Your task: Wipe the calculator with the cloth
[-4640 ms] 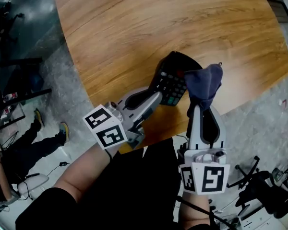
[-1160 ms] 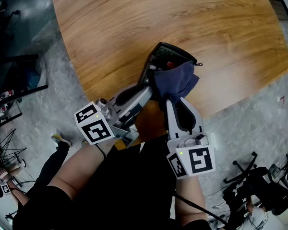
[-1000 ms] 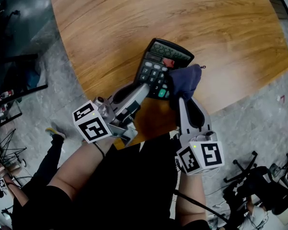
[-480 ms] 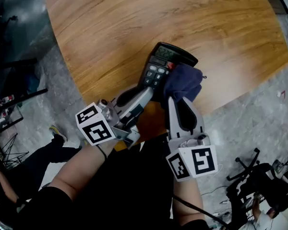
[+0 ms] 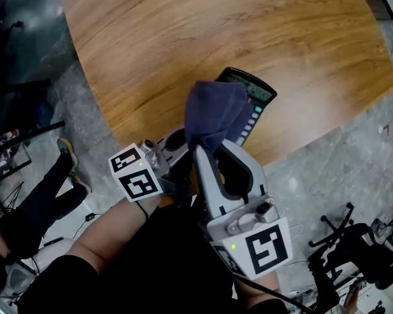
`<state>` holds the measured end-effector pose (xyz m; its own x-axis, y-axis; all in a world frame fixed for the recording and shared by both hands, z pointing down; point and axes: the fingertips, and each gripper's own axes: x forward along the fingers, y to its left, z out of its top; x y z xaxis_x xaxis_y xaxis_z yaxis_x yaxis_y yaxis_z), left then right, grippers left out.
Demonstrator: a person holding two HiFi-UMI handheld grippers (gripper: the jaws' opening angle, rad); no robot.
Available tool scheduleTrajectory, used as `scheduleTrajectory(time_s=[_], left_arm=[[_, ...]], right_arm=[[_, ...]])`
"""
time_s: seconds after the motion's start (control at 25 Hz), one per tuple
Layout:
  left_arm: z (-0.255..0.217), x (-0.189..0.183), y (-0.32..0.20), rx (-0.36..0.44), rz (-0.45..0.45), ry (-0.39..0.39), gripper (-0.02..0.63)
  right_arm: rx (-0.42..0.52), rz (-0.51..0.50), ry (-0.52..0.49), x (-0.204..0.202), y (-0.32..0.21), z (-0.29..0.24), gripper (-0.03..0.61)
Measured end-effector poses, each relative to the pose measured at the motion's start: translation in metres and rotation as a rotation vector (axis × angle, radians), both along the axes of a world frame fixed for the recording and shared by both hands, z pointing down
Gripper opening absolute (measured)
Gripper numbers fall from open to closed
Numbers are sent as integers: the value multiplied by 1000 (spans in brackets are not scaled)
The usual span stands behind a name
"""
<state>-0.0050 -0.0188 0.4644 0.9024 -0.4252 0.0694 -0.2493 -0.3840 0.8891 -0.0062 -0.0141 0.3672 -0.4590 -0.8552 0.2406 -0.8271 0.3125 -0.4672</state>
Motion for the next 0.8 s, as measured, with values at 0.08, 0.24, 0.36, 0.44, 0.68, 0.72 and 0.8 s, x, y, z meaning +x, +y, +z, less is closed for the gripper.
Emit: scheduleTrajectory(time_s=[0.08,0.24,0.36,0.44,0.68,0.72,0.8], left_arm=[[-1,-2,-2,3,-3,0,66],[0,-1,-3,-2,1,-1,66],[3,0,0,-7,13,-7,66],[6,0,2,-10,14,-14,67],[5,-3,2,-6,4,-17,67],[4,-5,1,-4,0,-14,67],[-1,-8,0,-2,-8,-1,67]], right_arm=[[4,-4,19,-1,-4,4,60],[-58,8,83,14,-9,36,60],[-74,40,121,30,-11,50,60],[-80,62,146,39,-13,56,60],[-121,183,209,79,-12,73,60],[-135,214,218,90,-11,76,60],[-173,278,231,115,-7,85,60]])
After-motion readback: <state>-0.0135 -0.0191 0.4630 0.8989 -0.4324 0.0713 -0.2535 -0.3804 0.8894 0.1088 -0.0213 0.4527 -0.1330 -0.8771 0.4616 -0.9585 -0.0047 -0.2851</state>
